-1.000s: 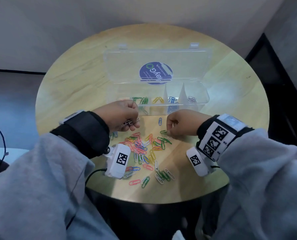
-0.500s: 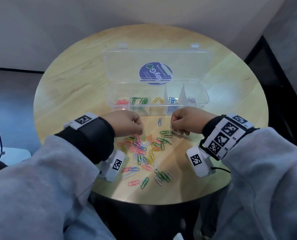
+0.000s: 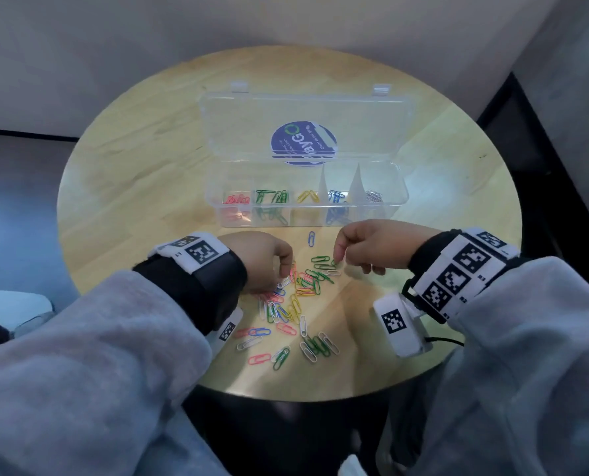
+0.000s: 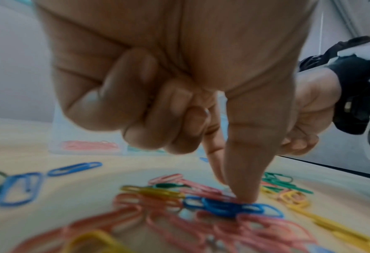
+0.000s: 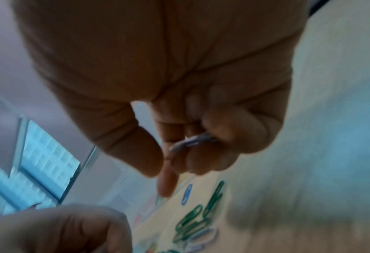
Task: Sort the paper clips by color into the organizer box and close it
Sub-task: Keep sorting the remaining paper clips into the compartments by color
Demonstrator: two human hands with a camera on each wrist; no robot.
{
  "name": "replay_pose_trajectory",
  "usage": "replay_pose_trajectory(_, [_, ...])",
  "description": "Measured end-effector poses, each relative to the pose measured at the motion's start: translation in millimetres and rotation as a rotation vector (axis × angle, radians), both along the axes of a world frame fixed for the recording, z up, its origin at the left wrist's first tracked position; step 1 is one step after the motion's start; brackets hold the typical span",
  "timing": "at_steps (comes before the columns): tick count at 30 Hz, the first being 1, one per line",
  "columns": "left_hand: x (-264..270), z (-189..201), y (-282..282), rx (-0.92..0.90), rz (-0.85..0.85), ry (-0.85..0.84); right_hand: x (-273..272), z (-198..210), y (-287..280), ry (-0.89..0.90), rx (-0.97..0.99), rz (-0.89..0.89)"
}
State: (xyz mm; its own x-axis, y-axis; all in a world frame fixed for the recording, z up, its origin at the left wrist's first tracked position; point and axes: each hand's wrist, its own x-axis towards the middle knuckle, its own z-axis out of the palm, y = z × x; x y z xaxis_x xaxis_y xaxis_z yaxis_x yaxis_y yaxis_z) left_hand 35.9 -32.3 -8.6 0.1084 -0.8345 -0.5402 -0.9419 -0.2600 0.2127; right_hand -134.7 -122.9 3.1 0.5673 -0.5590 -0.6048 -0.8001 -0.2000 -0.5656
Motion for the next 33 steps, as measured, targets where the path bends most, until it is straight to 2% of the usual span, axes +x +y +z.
replay_pose_trajectory(4, [-4.9, -0.8, 0.4, -0.043, 0.011, -0.046, 3.0, 0.5, 7.4, 0.124, -0.206, 0.224])
replay_pose_trajectory(9, [-15.2, -0.5, -0.4, -0.029, 0.02, -0.103, 8.9, -13.1, 7.5, 0.157, -0.333, 0.258])
replay_pose_trajectory(19, [-15.4, -2.2, -3.2, 0.049, 0.123, 0.074, 16.7, -13.4, 14.9, 0.238, -0.363, 0.339])
replay_pose_trajectory(23, [-11.1, 1.3, -2.2, 0.015, 0.134, 0.127, 12.8, -14.2, 14.0, 0.231, -0.323, 0.302])
replay_pose_trajectory(33, [24.6, 16.5, -0.3, -0.03, 0.395, 0.666, 1.8, -2.3, -3.5, 0.03, -0.1, 0.119])
